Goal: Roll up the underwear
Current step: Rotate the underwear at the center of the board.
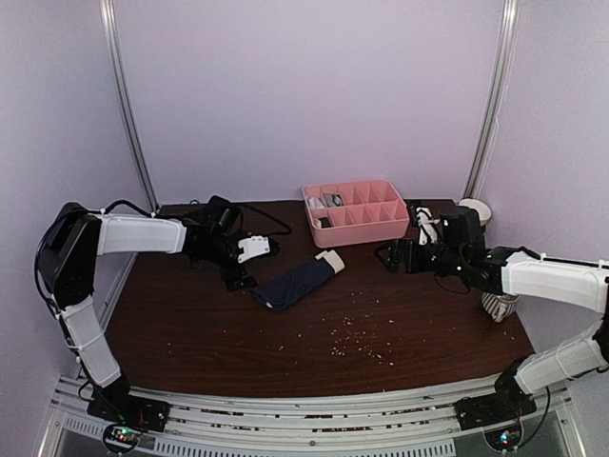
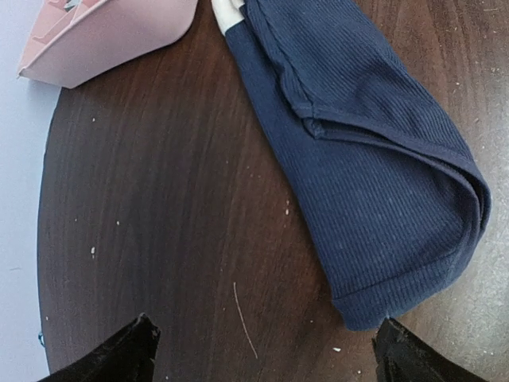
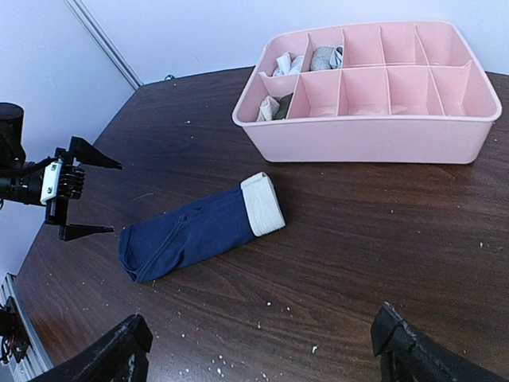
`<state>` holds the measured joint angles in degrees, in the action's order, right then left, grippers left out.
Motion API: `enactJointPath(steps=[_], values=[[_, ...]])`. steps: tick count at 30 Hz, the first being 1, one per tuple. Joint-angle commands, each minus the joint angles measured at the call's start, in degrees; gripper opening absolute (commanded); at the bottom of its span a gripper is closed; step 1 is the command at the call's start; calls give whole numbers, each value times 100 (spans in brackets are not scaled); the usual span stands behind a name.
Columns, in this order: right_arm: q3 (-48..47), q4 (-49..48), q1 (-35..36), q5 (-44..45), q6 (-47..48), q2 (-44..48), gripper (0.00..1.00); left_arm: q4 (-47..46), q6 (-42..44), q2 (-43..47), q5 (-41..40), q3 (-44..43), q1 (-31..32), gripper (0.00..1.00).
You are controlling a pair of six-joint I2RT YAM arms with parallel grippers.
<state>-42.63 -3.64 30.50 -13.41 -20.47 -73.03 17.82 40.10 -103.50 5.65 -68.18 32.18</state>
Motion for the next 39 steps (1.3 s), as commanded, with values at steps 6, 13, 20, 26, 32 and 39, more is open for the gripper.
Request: enactJointPath(steps=[6,13,20,26,32,39], values=[[810,-128,52,418,183,888,100,-972,209,-582,-438,-251,51,98],[860,-268,60,275,187,866,100,-722,676,-444,-268,321,318,98],[904,-385,178,321,387,857,100,-699,655,-311,-366,1056,1207,98],[1117,-879,211,110,422,686,100,-343,-29,-376,-19,862,1931,98],[1035,-956,255,-58,600,246,100,-149,-177,-63,919,476,2057,98],[759,-778,859,210,1061,5,100,122,-229,497,1726,-399,1597,98]])
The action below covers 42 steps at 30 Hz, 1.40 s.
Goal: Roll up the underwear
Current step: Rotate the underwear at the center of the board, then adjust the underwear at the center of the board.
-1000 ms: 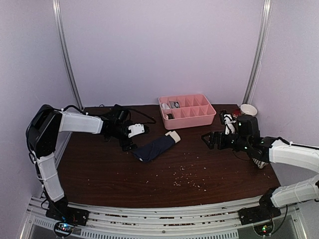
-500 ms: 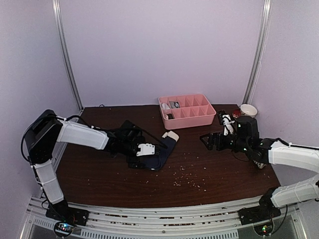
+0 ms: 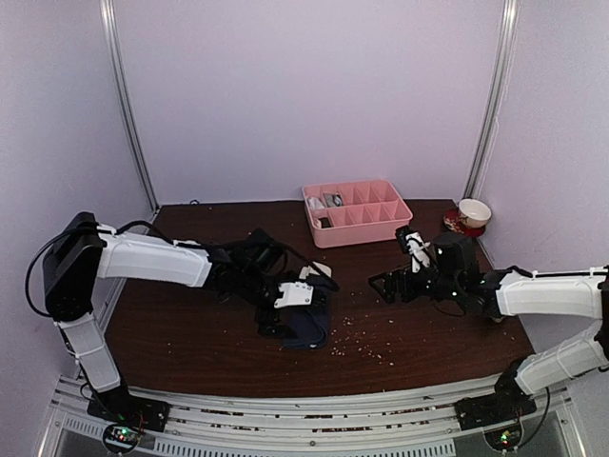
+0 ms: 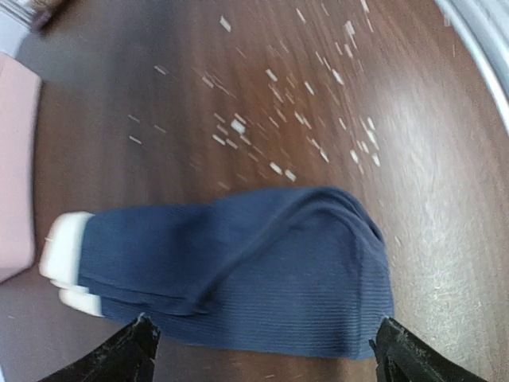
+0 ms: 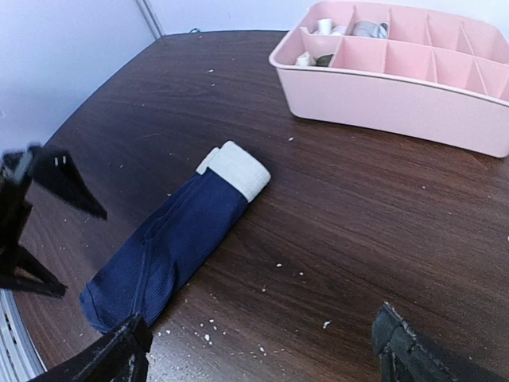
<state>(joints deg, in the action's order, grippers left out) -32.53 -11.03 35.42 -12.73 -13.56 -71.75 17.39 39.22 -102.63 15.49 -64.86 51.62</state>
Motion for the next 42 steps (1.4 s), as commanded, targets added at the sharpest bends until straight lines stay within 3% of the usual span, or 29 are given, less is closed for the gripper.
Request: enactJointPath(steps=[1,8,12,16,18,22,28,42], values=[[-292,-34,474,173,436,-171,100,278,-143,377,928,-930,-463,98],[-405,-204,1036,-170,795,-304,98,841,-441,-618,1553,-2424,-1144,98],[-403,-207,1146,-107,799,-243,86,1423,-351,-1608,1836,-3488,-1170,69],[-389,-113,1144,100,766,-2,78,1469,-333,-2172,1914,-3863,-1162,31],[-369,-65,1143,222,767,144,78,1469,-378,-2423,1851,-4038,-1145,20],[-229,-115,1144,336,754,438,78,1221,-624,-2687,1399,-4178,-1132,7],[-232,-94,1144,324,767,432,79,552,-902,-2729,590,-3982,-1133,0],[-319,-12,1143,280,785,249,80,684,-630,-3325,-240,-4081,-1075,0]])
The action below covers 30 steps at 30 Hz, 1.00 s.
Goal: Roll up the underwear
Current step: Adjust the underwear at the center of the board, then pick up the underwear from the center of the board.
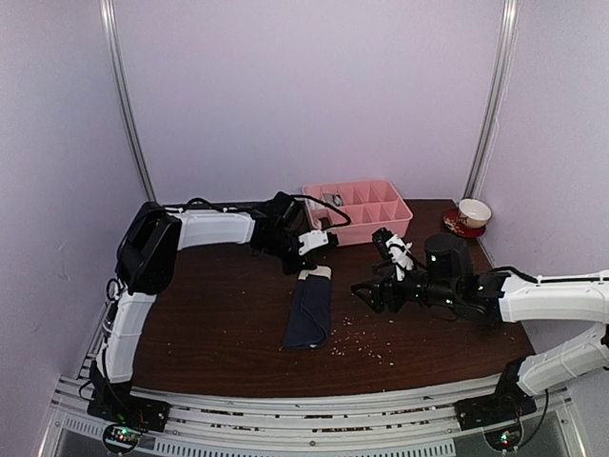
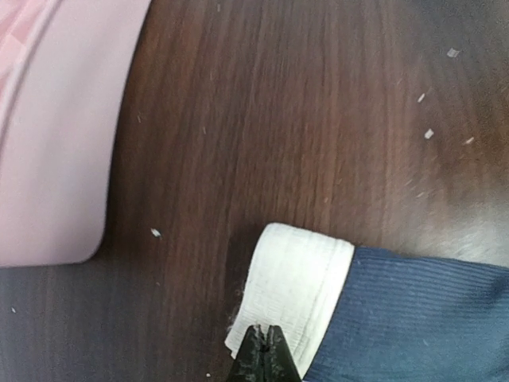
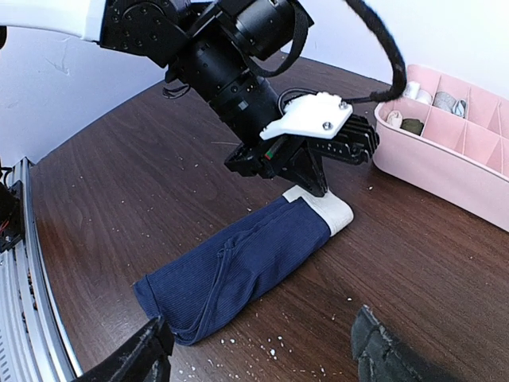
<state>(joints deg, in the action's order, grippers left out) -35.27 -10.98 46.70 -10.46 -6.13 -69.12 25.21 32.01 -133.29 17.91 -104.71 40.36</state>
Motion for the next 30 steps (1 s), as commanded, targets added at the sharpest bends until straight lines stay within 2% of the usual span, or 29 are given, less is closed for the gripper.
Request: enactJointPath(steps=[1,7,9,11,16,22,23,26,27,30], values=[[-48,-12,16,53,49,-14,80,-86,91,-318,-632,-106,45,0],[-66,31,15,87,80,-31,81,180,250,-450,-830,-30,42,0],[-76,43,19,104,86,-40,82,164,232,-338,-780,57,47,4],[-72,49,16,124,86,-40,83,9,131,-167,-738,159,35,13],[-52,71,20,190,124,-8,87,-555,-184,479,-593,460,-7,45],[-20,120,28,325,195,72,93,-1068,-454,1185,-420,806,-102,63],[-17,122,25,345,204,81,99,-1127,-474,1292,-406,859,-125,65],[-8,133,36,417,253,121,100,-1163,-486,1556,-408,977,-201,69],[5,131,57,467,279,145,100,-1148,-463,1655,-411,1028,-235,73],[10,137,314,936,451,211,100,-1052,9,2176,-225,1390,-311,93]])
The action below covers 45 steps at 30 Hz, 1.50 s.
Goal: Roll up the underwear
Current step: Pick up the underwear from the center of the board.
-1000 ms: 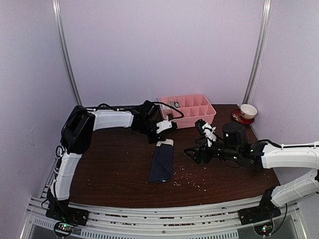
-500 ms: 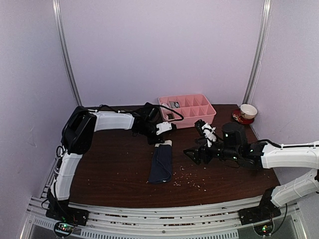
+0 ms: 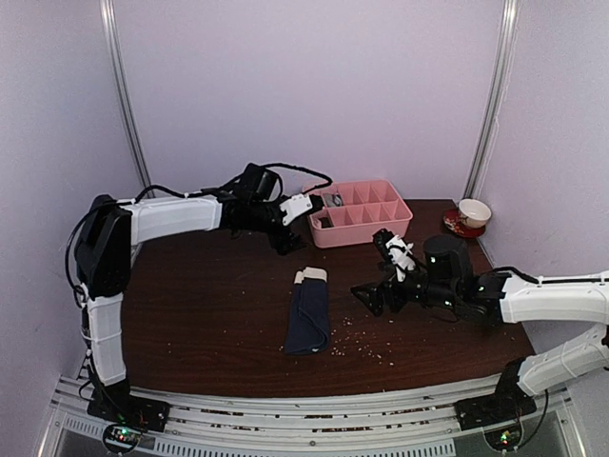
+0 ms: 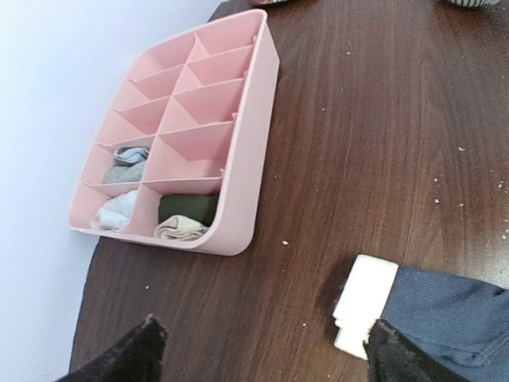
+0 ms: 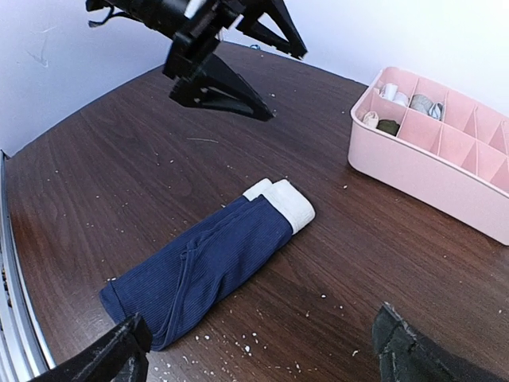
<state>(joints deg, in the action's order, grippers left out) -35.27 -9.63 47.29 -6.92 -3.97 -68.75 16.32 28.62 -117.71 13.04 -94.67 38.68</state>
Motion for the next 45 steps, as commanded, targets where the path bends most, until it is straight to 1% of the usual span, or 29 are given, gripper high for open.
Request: enactJointPath(steps=[1,3,4,6,8,10,11,12,13,15,19,21,25,28,30,35,39,43,44,45], values=[[4,-15,393,714,356,177,100,-198,605,875,333,666,-142,97],[4,-115,637,674,476,152,100,-328,1128,1430,556,1355,-131,98],[-1,-180,643,474,460,120,100,-429,1358,1739,664,1770,-106,98],[-28,-258,636,352,268,18,100,-658,1831,2327,786,2731,1,98],[-53,-257,622,81,229,-86,100,-1006,2263,2903,776,3644,211,98],[-67,-263,652,-350,445,-170,100,-1436,2608,3396,645,4546,438,98],[-162,-148,750,-410,614,-236,100,-1604,2771,3593,580,4886,548,98],[-229,-26,951,-255,884,-328,100,-1781,2881,3745,523,5221,662,98],[-268,120,1274,288,1311,-507,100,-1950,2939,3843,509,5470,730,98],[-339,238,1823,897,1924,-909,100,-2244,2954,3940,565,5850,797,98],[-574,224,2430,1585,2447,-1856,100,-2671,2855,4005,625,6209,799,98],[-711,195,2582,1867,2532,-2193,96,-2812,2785,4122,636,6322,799,98],[-918,137,2689,2193,2655,-2629,91,-3181,2843,4522,713,6771,784,98],[-1098,157,2713,2309,2778,-2886,83,-3480,2912,4692,815,7082,769,98],[-1259,290,2711,2410,2855,-3085,78,-3486,2932,4684,841,7104,765,98],[-1504,559,2801,2563,3134,-3525,69,-3561,2936,4641,841,7138,749,98],[-1486,618,2865,2599,3209,-3587,64,-3570,2961,4541,885,7132,747,98],[-1509,705,2870,2614,3130,-3640,52,-3574,2990,4444,910,7129,750,98],[-1553,742,2866,2611,3105,-3690,46,-3574,2994,4439,919,7129,747,98],[-1595,776,2861,2616,3063,-3742,42,-3574,3006,4439,920,7136,747,98]])
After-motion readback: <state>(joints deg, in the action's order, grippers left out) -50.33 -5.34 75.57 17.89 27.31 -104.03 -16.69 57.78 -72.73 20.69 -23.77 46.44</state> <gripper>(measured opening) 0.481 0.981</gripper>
